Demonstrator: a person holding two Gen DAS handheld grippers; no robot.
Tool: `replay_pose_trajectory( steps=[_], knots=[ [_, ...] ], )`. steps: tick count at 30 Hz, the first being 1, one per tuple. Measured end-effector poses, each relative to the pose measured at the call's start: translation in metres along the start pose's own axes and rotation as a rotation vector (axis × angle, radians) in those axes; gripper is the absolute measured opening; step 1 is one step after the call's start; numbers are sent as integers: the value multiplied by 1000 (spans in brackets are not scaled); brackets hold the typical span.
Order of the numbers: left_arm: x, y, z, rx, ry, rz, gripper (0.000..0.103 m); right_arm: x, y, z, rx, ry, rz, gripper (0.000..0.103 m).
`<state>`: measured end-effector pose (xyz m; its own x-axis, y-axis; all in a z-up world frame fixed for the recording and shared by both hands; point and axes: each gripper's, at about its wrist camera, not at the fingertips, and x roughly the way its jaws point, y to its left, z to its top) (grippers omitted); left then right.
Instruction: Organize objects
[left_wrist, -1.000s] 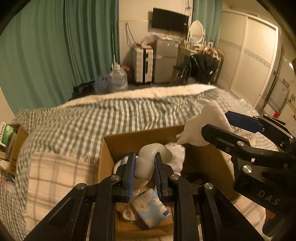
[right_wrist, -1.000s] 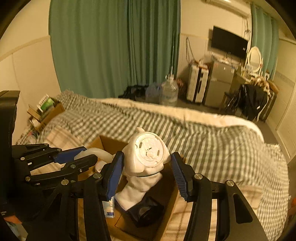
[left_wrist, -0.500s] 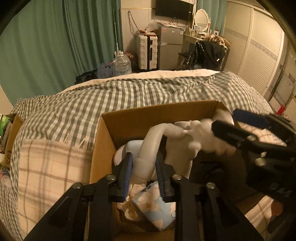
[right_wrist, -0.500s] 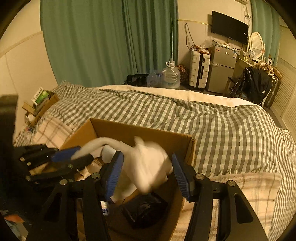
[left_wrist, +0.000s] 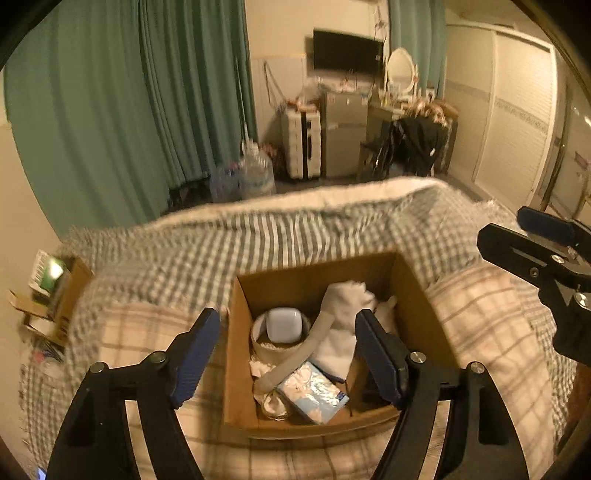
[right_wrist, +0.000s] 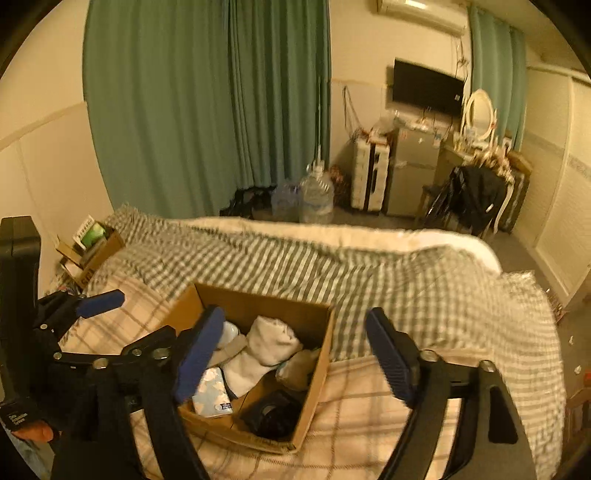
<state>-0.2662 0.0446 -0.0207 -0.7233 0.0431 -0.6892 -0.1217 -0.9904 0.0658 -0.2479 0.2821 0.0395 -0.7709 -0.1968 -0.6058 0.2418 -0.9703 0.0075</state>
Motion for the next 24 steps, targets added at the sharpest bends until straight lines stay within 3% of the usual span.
replay_pose_trajectory(
  steps=[4, 10, 17, 24],
  knots=[
    [-54, 1, 12, -11, -96, 6, 94, -58, 5, 15, -10, -76, -49, 88],
    [-127, 14, 20, -44, -223, -11, 102, -130, 15, 26, -20, -159, -76, 90],
    [-183, 20, 12, -30, -334, 2, 103, -187, 25, 23, -19, -249, -85, 102],
    [-206, 21, -16, -47, -403, -3, 103, -218, 34, -2, -20, -341, -109, 103]
  ],
)
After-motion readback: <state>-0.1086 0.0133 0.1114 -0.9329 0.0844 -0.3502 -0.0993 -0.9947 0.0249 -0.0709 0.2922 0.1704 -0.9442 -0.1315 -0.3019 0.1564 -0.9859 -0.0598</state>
